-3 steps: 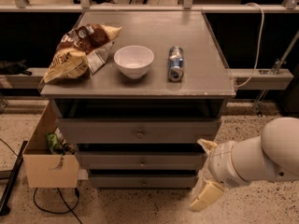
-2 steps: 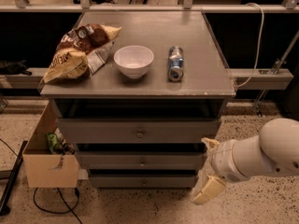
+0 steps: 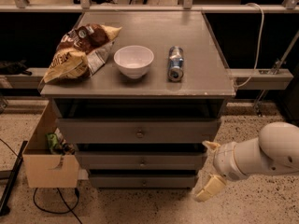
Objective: Open middle drawer
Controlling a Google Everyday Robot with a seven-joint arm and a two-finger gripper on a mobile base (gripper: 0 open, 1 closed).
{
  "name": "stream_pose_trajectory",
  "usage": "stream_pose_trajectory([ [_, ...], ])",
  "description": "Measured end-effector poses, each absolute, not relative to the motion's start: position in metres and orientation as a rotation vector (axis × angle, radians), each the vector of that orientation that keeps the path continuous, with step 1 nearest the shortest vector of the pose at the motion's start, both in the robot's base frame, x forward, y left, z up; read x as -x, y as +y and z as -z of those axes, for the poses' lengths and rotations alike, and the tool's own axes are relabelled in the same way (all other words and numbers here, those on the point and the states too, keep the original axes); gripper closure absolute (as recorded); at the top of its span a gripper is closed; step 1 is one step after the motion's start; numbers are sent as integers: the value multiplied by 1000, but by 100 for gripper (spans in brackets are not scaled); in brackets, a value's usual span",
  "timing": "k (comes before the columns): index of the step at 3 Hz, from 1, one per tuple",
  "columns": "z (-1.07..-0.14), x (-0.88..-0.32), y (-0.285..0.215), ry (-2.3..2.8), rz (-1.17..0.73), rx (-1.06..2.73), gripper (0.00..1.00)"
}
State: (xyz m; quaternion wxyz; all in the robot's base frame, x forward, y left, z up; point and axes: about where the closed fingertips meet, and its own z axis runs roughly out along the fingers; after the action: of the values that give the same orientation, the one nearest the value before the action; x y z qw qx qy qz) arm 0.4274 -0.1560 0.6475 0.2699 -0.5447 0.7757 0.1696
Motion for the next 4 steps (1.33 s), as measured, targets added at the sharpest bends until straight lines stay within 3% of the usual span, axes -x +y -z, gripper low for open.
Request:
stream_pose_trajectory([
  [2, -631, -434, -143, 2020, -376, 1488, 0],
  [4, -567, -456, -161, 1980, -348, 1567, 0],
])
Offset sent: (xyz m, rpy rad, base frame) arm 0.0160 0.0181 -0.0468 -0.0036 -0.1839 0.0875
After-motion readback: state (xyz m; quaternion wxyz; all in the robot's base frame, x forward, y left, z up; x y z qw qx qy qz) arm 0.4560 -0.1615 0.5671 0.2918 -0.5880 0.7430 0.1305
